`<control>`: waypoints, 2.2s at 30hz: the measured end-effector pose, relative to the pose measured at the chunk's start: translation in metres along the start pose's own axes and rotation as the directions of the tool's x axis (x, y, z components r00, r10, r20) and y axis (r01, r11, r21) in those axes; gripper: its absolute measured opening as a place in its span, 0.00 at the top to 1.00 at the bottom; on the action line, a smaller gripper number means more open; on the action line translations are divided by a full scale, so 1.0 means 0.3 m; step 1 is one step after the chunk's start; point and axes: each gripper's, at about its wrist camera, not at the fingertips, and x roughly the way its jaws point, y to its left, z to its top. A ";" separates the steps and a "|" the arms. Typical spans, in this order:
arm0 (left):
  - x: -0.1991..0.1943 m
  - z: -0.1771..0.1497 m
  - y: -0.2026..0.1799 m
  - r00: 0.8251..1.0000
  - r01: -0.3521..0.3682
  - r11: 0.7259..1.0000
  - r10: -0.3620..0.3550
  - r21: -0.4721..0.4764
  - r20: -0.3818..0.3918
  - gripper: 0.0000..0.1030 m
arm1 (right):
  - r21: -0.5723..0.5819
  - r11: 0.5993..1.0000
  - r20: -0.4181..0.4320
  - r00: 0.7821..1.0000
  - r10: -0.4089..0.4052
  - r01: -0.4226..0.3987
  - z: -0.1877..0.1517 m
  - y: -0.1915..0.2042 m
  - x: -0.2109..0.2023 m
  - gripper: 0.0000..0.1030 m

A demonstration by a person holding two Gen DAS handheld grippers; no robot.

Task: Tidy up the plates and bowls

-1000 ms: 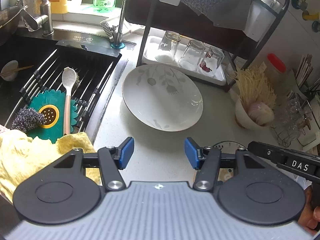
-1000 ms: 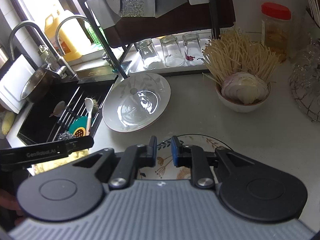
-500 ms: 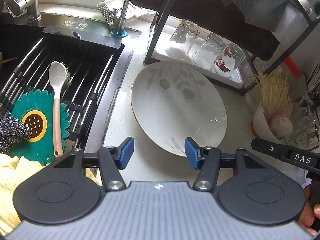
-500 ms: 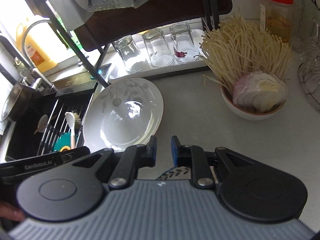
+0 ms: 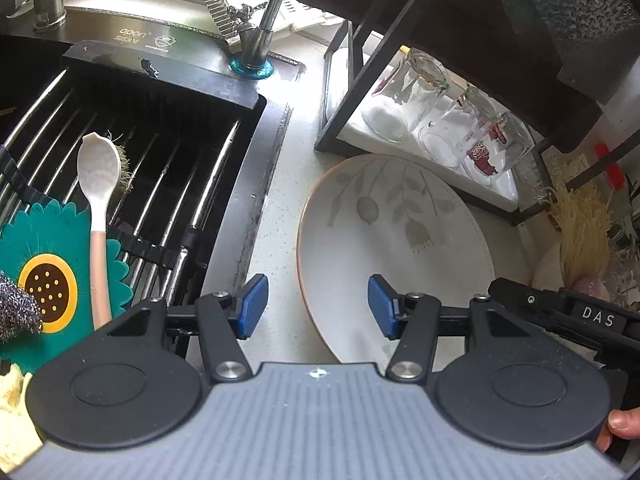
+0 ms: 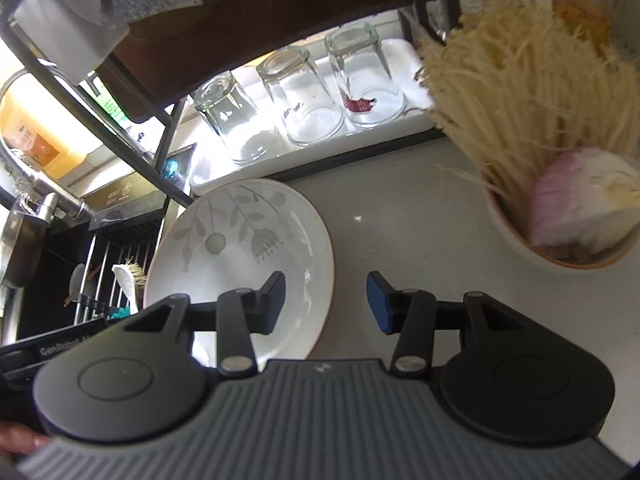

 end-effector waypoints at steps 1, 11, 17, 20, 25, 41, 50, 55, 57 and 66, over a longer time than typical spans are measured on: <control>0.009 0.004 0.006 1.000 0.005 1.000 -0.005 -0.003 -0.004 0.42 | 0.000 1.000 -0.003 1.000 -0.006 0.006 0.003 0.002 0.015 0.54; 0.064 0.039 0.019 0.999 0.032 0.999 -0.032 -0.016 -0.004 0.64 | -0.038 0.999 -0.023 0.999 -0.024 0.023 0.016 0.010 0.092 0.68; 0.081 0.055 0.030 0.999 0.047 0.998 -0.047 -0.046 0.005 0.67 | -0.051 0.999 -0.029 0.999 -0.020 0.018 0.022 0.000 0.112 0.73; 0.085 0.056 0.030 0.999 0.038 0.999 -0.038 -0.031 0.003 0.79 | -0.068 0.998 -0.024 1.000 -0.002 0.000 0.023 0.005 0.114 0.81; 0.082 0.055 0.050 0.999 0.043 0.998 -0.042 -0.042 0.009 0.85 | -0.123 0.992 -0.016 1.000 -0.001 -0.001 0.021 0.024 0.114 0.85; -0.098 -0.004 0.022 0.997 0.078 0.996 -0.077 -0.035 0.025 0.86 | -0.103 0.992 -0.011 0.997 0.076 -0.077 -0.003 0.021 -0.041 0.87; -0.266 -0.055 -0.067 0.994 0.094 0.995 -0.093 -0.013 0.063 0.86 | -0.122 0.987 0.063 0.992 0.108 -0.100 -0.028 0.017 -0.226 0.87; -0.340 -0.092 -0.115 0.990 0.111 0.994 -0.112 0.014 0.083 0.86 | -0.122 0.987 0.108 0.987 0.122 -0.109 -0.052 0.002 -0.330 0.87; -0.362 -0.110 -0.137 0.989 0.114 0.993 -0.116 0.024 0.092 0.86 | -0.122 0.987 0.116 0.986 0.122 -0.108 -0.065 -0.008 -0.365 0.87; -0.453 -0.220 -0.238 0.984 0.125 0.990 -0.132 0.068 0.118 0.86 | -0.113 0.988 0.176 0.976 0.127 -0.108 -0.145 -0.080 -0.508 0.87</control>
